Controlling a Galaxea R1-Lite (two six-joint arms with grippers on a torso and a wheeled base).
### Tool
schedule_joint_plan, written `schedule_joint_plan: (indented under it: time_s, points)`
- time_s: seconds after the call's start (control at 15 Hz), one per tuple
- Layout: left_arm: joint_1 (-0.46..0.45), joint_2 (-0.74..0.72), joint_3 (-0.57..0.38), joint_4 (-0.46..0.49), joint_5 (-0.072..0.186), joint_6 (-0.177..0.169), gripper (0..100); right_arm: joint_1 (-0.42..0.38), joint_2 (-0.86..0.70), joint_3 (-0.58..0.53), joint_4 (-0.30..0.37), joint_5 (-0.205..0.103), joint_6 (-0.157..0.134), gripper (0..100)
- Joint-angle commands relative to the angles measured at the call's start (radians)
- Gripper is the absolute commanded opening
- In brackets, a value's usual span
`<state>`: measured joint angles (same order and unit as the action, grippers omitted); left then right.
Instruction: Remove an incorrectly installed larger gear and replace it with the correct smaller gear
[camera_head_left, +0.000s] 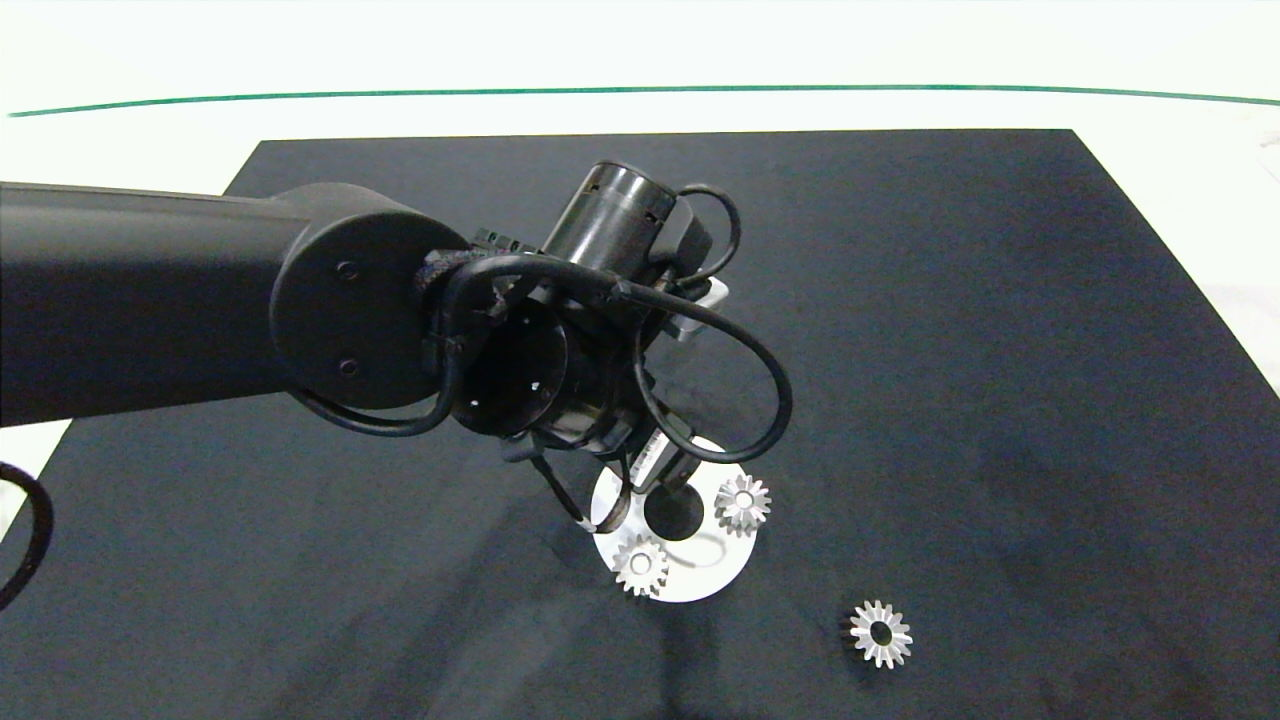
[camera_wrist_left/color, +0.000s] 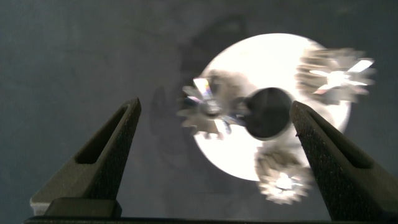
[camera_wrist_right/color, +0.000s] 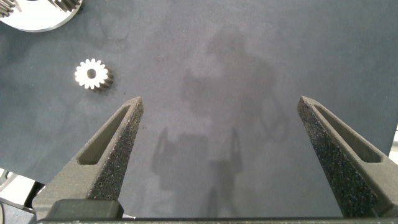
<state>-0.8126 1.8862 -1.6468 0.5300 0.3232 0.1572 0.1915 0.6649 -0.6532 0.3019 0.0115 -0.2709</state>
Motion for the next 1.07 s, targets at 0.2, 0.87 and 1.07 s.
schedule_joint_plan:
  time_s: [0.2,0.87,1.07]
  points:
    - [0.038,0.025,0.007,0.008,0.002,-0.005,100,0.000,0.004,0.004,0.002,0.002,-0.002,100]
    - [0.021,0.071,-0.001,0.019,0.002,-0.038,93,0.000,0.010,0.009,0.002,0.002,-0.002,100]
    - [0.010,0.080,-0.018,0.018,0.002,-0.035,87,0.000,0.010,0.009,0.002,0.002,-0.002,100]
